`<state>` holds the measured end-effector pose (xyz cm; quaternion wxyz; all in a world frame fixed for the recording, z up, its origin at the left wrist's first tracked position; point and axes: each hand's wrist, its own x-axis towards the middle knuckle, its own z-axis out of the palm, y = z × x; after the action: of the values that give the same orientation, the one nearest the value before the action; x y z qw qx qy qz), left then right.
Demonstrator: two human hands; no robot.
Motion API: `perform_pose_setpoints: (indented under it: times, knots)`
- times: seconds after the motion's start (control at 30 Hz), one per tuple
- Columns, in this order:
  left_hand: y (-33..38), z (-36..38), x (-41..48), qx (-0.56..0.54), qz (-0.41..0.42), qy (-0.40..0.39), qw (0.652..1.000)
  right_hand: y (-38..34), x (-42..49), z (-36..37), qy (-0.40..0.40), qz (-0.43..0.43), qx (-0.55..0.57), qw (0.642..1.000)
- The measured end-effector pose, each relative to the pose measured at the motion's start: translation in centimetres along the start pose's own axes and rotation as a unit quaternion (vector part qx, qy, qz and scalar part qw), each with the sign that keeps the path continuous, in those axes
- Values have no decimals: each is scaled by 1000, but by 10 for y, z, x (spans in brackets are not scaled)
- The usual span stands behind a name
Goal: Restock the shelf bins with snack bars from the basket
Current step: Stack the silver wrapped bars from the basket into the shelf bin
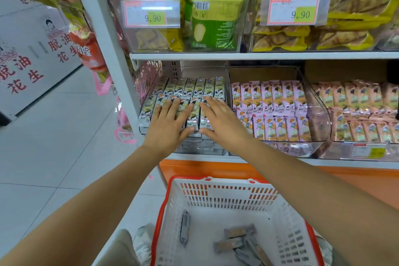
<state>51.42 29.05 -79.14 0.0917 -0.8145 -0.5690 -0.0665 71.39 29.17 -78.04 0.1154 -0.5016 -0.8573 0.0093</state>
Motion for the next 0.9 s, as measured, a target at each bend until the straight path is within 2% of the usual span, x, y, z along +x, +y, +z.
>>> perform_pose_setpoints:
  times: [0.07,0.13,0.3,0.37,0.43,0.53,0.63,0.7,0.8,0.9]
  knots:
    - [0,-3,-1,-6,7,12,1000,0,-2,0,10,-2,11,1000]
    - [4,-8,-6,-10,18,61,998,1,-7,-1,38,-14,25,999]
    - [50,-12,-36,-64,95,237,965,14,-55,-3,185,-71,77,977]
    - [74,0,-49,-84,144,253,953,31,-85,5,222,-76,78,969]
    - [99,20,-59,-98,188,207,955,48,-120,17,215,-49,70,973]
    - [134,64,-73,-132,227,55,963,73,-172,44,161,32,50,985]
    - [172,114,-92,-165,231,-116,952,94,-213,78,70,137,13,988]
    - [198,143,-108,-150,225,-215,939,104,-230,98,-8,202,3,979]
    - [229,177,-126,-122,200,-308,922,113,-248,125,-133,281,22,950]
    - [247,209,-135,-71,231,-367,898,115,-261,154,-163,287,44,943]
